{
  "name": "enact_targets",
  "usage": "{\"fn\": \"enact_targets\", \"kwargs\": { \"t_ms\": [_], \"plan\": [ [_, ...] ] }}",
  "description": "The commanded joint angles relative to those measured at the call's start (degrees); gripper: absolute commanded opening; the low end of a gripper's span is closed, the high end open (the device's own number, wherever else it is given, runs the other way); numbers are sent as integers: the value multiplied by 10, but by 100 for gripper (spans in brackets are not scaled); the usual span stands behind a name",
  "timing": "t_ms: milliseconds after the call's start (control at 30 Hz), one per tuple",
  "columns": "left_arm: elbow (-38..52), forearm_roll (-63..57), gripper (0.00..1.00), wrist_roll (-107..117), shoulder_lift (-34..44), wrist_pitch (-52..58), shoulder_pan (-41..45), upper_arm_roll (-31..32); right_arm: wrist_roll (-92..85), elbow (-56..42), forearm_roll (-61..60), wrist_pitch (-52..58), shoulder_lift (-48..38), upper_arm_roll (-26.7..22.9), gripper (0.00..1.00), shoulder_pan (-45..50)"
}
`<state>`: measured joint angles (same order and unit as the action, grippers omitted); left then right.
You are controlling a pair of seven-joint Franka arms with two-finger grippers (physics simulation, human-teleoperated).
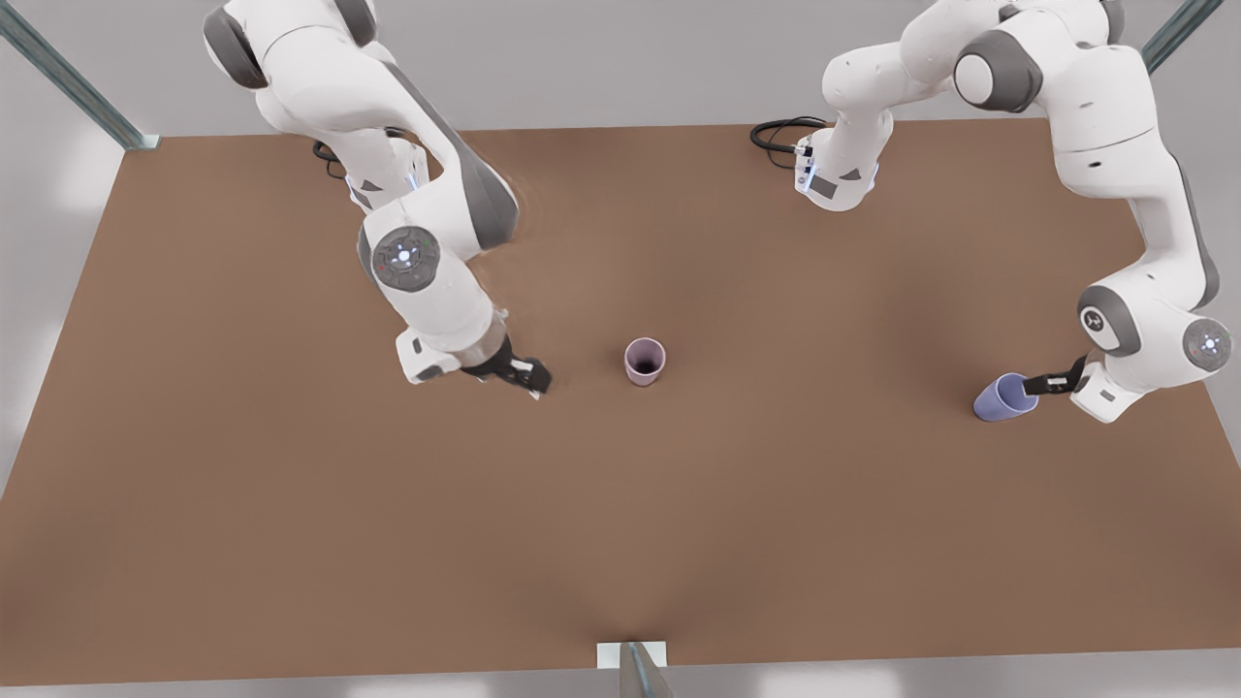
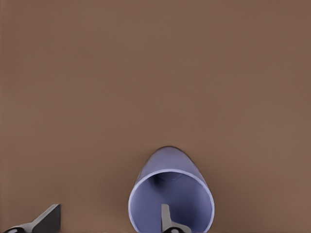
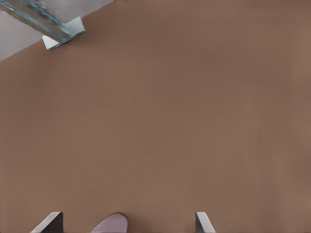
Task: Stack the cups, with the pink cup at the bottom and the purple cup at the top
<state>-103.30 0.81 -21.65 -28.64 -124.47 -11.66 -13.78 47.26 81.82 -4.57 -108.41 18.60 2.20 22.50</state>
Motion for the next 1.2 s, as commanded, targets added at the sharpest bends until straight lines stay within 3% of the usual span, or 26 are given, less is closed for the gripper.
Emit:
{"fn": "enact_targets", "kwargs": {
  "t_ms": [0, 133, 233, 267, 300, 367, 567, 900, 1033, 1167],
  "plan": [
    [-4, -3, 100, -37, -5, -30, -2, 1, -415, 13, 52, 129, -50, 0, 100, -72],
    [-13, -2, 100, -37, -18, -31, -2, 0, -441, 58, 76, 151, -118, 1, 100, -174],
    [-13, 3, 100, -37, -28, -32, -3, 1, -423, 38, 76, 170, -110, 1, 100, -170],
    [-13, 5, 90, -32, -30, -31, -3, 1, -423, 38, 76, 170, -110, 1, 100, -169],
    [-13, 5, 66, -31, -32, -31, -4, 1, -419, 39, 76, 170, -100, 1, 100, -170],
    [-15, 7, 42, -30, -32, -28, -4, 1, -397, 35, 73, 162, -86, 1, 100, -173],
    [-24, 51, 22, -30, -32, -24, -4, 1, -397, -12, 89, 170, -66, -30, 100, -183],
    [-19, 47, 21, -31, -9, -27, 6, 14, -400, -33, 89, 166, -66, -51, 100, -182],
    [-18, 45, 21, 5, 64, 32, 101, 13, -401, -47, 86, 167, -69, -50, 100, -182],
    [-18, 44, 21, 190, 113, 59, 189, 34, -397, -61, 83, 147, -55, -46, 100, -178]
  ]
}}
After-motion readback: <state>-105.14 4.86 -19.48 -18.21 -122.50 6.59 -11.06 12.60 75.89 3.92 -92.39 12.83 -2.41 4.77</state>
